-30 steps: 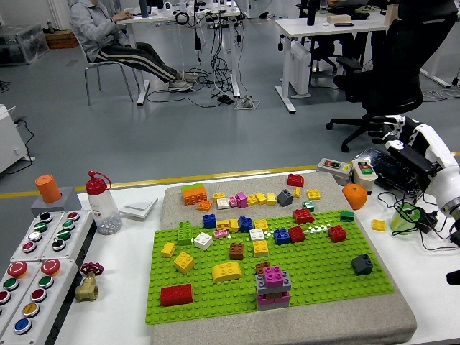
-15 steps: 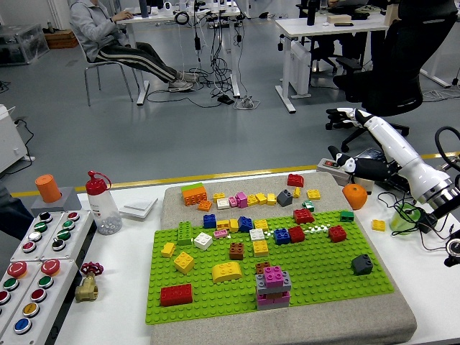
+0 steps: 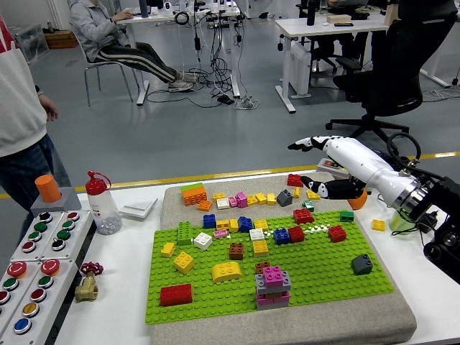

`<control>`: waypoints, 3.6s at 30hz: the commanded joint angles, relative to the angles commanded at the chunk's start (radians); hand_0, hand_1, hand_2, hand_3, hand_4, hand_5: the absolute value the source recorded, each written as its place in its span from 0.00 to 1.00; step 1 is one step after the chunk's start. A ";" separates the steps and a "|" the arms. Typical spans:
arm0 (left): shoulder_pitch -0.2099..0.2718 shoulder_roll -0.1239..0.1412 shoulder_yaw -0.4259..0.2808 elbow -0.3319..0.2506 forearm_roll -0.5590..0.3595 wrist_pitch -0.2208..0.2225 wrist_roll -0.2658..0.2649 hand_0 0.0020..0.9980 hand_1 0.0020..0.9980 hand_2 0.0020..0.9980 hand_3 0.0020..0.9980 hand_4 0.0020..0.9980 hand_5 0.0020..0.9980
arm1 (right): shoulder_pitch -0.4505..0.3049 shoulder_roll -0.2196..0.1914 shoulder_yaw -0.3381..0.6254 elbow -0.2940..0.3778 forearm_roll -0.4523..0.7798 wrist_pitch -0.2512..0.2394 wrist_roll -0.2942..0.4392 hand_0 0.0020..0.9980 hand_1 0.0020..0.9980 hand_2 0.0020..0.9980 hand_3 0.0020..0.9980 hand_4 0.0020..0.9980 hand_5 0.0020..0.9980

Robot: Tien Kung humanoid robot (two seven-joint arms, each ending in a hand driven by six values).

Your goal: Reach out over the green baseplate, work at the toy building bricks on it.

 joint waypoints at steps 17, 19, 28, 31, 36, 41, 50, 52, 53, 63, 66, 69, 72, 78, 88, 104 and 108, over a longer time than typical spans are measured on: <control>-0.008 0.006 0.011 0.002 -0.013 -0.001 -0.006 0.63 0.60 0.61 0.41 0.31 0.94 | 0.102 0.044 -0.165 0.220 -0.174 0.045 -0.238 0.79 0.69 0.63 0.73 0.66 0.24; -0.008 0.007 0.013 0.002 -0.014 -0.001 -0.005 0.63 0.60 0.61 0.41 0.31 0.94 | 0.125 0.055 -0.191 0.264 -0.202 0.051 -0.267 0.79 0.69 0.63 0.73 0.66 0.24; -0.003 0.008 0.015 0.001 -0.017 -0.001 -0.001 0.63 0.60 0.61 0.41 0.31 0.94 | 0.190 0.127 -0.269 0.366 -0.238 0.073 -0.337 0.81 0.70 0.64 0.72 0.69 0.34; 0.000 0.007 0.016 0.000 -0.017 -0.002 0.000 0.63 0.60 0.61 0.41 0.31 0.94 | 0.204 0.168 -0.301 0.366 -0.248 0.079 -0.358 0.81 0.70 0.64 0.72 0.69 0.34; 0.005 0.006 0.013 -0.002 -0.010 -0.003 0.004 0.63 0.60 0.61 0.41 0.31 0.94 | 0.229 0.258 -0.368 0.319 -0.260 0.096 -0.395 0.81 0.71 0.66 0.73 0.69 0.34; 0.007 0.006 0.012 -0.003 -0.005 -0.005 0.006 0.63 0.60 0.61 0.41 0.31 0.93 | 0.249 0.337 -0.417 0.238 -0.249 0.104 -0.414 0.83 0.76 0.72 0.76 0.69 0.36; 0.007 0.006 0.013 -0.003 -0.006 -0.005 0.006 0.63 0.60 0.61 0.41 0.31 0.94 | 0.254 0.391 -0.402 0.109 -0.249 0.069 -0.417 0.84 0.77 0.73 0.76 0.69 0.39; 0.006 0.006 0.013 -0.003 -0.007 -0.005 0.006 0.63 0.60 0.61 0.41 0.31 0.94 | 0.253 0.394 -0.387 0.076 -0.254 0.052 -0.417 0.84 0.77 0.73 0.76 0.69 0.39; 0.006 0.006 0.013 -0.003 -0.007 -0.005 0.006 0.63 0.60 0.61 0.41 0.31 0.94 | 0.251 0.394 -0.379 0.061 -0.255 0.046 -0.417 0.84 0.77 0.73 0.76 0.69 0.39; 0.008 0.007 0.011 -0.003 -0.005 -0.005 0.006 0.63 0.60 0.61 0.41 0.31 0.94 | 0.240 0.390 -0.343 -0.027 -0.236 0.016 -0.397 0.81 0.73 0.69 0.74 0.65 0.39; 0.009 0.008 0.012 -0.002 -0.007 -0.004 0.004 0.63 0.60 0.61 0.41 0.31 0.94 | 0.236 0.388 -0.341 -0.048 -0.229 0.015 -0.394 0.81 0.73 0.69 0.74 0.65 0.39; 0.008 0.008 0.012 -0.002 -0.007 -0.004 0.004 0.63 0.60 0.61 0.41 0.31 0.94 | 0.234 0.388 -0.339 -0.064 -0.224 0.015 -0.394 0.74 0.71 0.68 0.72 0.63 0.40; 0.008 0.008 0.013 -0.002 -0.007 -0.004 0.003 0.63 0.60 0.61 0.41 0.31 0.94 | 0.232 0.388 -0.339 -0.078 -0.225 0.014 -0.394 0.74 0.71 0.68 0.72 0.63 0.40; 0.007 0.009 0.013 -0.001 -0.007 -0.004 0.002 0.63 0.60 0.61 0.41 0.31 0.94 | 0.226 0.384 -0.329 -0.094 -0.231 0.009 -0.405 0.70 0.70 0.67 0.71 0.61 0.39; 0.007 0.008 0.013 -0.002 -0.005 -0.006 0.005 0.63 0.60 0.61 0.41 0.31 0.94 | 0.220 0.373 -0.310 -0.101 -0.229 0.004 -0.408 0.69 0.70 0.66 0.70 0.58 0.38; -0.001 0.008 0.016 -0.001 -0.011 -0.007 0.002 0.63 0.60 0.61 0.41 0.31 0.94 | 0.216 0.355 -0.284 -0.100 -0.229 0.003 -0.410 0.69 0.70 0.66 0.68 0.53 0.37; -0.001 0.008 0.015 -0.001 -0.009 -0.007 0.003 0.63 0.60 0.61 0.41 0.31 0.94 | 0.212 0.351 -0.278 -0.099 -0.229 0.004 -0.411 0.69 0.70 0.66 0.68 0.53 0.37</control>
